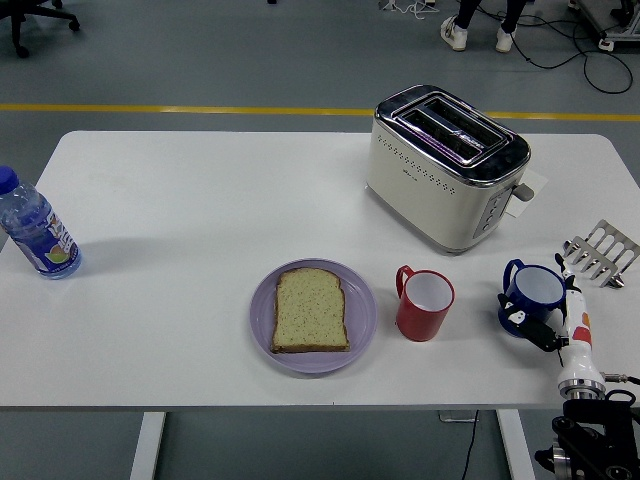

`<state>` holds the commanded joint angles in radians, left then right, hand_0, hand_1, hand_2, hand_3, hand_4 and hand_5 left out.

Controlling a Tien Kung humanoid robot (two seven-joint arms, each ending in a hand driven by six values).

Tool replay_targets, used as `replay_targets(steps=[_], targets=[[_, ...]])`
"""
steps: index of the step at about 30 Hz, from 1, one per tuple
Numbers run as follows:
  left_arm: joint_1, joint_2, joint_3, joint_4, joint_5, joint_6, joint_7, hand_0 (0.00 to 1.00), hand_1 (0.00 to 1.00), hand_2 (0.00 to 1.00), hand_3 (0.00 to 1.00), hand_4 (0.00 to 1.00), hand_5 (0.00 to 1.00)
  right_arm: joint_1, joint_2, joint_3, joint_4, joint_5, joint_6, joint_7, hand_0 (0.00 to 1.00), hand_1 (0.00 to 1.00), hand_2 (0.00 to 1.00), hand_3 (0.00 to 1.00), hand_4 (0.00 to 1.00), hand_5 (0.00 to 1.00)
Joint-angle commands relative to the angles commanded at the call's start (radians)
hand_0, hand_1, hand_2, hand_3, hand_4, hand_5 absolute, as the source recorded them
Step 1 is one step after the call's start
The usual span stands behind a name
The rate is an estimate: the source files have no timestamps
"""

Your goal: Pick up the cup,pour liquid into bread,place the cup on the desk

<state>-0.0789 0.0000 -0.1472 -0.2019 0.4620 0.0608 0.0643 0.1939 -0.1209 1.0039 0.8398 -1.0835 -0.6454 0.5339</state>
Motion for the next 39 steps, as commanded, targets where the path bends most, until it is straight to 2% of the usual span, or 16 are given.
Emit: replay_targets(steps=[22, 23, 28, 29, 33, 34, 39], targets=[[-0.011, 0.000, -0.016, 0.000, 0.006, 0.000, 0.000, 0.635, 0.646, 0.657, 0.554, 0.323, 0.835, -0.004, -0.001, 0.023, 0.020, -0.033, 0.000, -0.008, 0.767, 0.629, 0.870, 0.998, 0.912, 0.002], [-0.011, 0.000, -0.016, 0.000, 0.006, 0.000, 0.000, 0.635, 0.647, 0.657, 0.554, 0.323, 0.835, -0.005, -0.001, 0.024, 0.021, -0.034, 0.002, -0.009, 0.818, 0.668, 0.895, 0.998, 0.924, 0.002], [-0.012, 0.001, -0.018, 0.000, 0.005, 0.000, 0.000, 0.635, 0.647, 0.657, 0.554, 0.323, 0.835, -0.009, 0.000, 0.027, 0.025, -0.038, 0.019, -0.010, 0.818, 0.668, 0.895, 0.998, 0.924, 0.002], [-0.013, 0.001, -0.018, 0.000, 0.006, 0.000, 0.000, 0.635, 0.647, 0.657, 0.554, 0.323, 0.834, -0.010, 0.000, 0.027, 0.026, -0.039, 0.024, -0.010, 0.889, 0.758, 0.934, 0.998, 0.932, 0.002], [-0.014, 0.001, -0.019, 0.000, 0.006, 0.000, 0.000, 0.635, 0.647, 0.657, 0.554, 0.323, 0.834, -0.012, -0.001, 0.031, 0.031, -0.044, 0.033, -0.008, 0.889, 0.758, 0.934, 0.998, 0.932, 0.002], [-0.014, 0.001, -0.019, 0.000, 0.006, 0.000, 0.000, 0.635, 0.647, 0.657, 0.554, 0.324, 0.836, -0.011, 0.000, 0.032, 0.030, -0.046, 0.032, -0.010, 0.941, 0.809, 0.960, 0.998, 0.939, 0.002], [-0.015, 0.001, -0.020, 0.000, 0.007, 0.000, 0.000, 0.635, 0.647, 0.657, 0.554, 0.324, 0.836, -0.013, 0.001, 0.038, 0.032, -0.053, 0.027, -0.017, 0.941, 0.809, 0.960, 0.998, 0.939, 0.002]])
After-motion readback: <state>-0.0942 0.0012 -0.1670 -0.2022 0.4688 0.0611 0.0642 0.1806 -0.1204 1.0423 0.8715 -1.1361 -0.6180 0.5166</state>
